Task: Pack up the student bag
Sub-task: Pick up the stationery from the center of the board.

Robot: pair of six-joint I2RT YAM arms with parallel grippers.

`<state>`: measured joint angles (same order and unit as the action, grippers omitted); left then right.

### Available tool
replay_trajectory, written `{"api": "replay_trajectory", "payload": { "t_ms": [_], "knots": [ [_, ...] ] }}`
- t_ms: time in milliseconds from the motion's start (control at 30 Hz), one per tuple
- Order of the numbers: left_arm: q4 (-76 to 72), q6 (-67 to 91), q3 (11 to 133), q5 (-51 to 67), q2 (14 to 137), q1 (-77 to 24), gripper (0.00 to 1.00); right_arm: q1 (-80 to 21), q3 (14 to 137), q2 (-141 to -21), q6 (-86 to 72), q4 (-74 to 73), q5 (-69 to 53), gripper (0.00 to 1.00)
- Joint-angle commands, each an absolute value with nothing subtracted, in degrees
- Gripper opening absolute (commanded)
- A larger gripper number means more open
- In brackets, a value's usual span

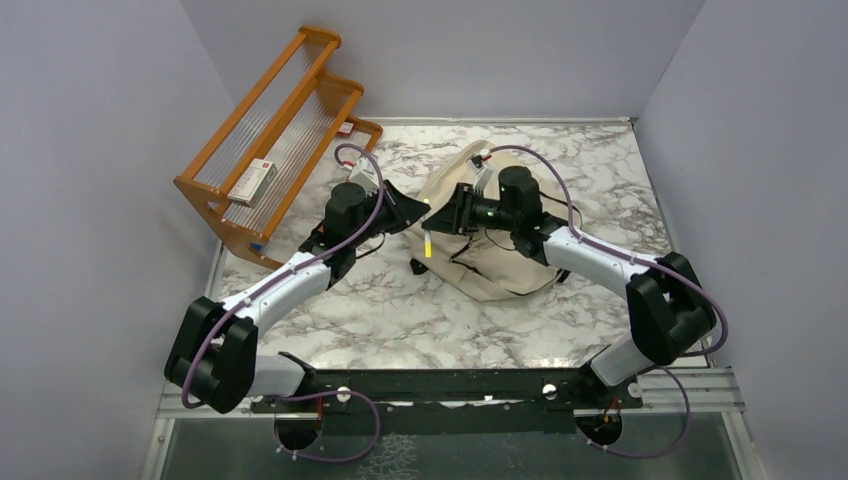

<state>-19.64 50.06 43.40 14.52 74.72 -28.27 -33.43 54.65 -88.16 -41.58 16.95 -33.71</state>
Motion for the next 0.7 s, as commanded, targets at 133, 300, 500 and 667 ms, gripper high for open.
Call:
{"api": "replay_trajectory", "payload": {
  "t_ms": [133, 300, 500, 667],
  "knots": [
    [-23.44, 50.09, 44.19, 16.36, 74.8, -28.7, 0.0, -33.84, 54.22, -90.6, -44.03, 20.66, -35.49, 0.25],
    [-23.82, 49.67, 43.68, 16.27, 75.43, -28.74, 0.12, -33.84, 53.35, -88.65, -43.44, 17.83, -30.46, 0.09],
    [-24.08, 49.26, 44.65, 17.38, 76.03, -28.74, 0.44, -33.84, 52.3, -84.64, -43.65, 10.91, -20.65, 0.01],
    [-24.08, 46.35, 46.18, 18.72, 76.04, -28.74, 0.62, -33.79, 52.74, -79.17, -41.35, 4.46, -9.87, 0.0]
  ]
}}
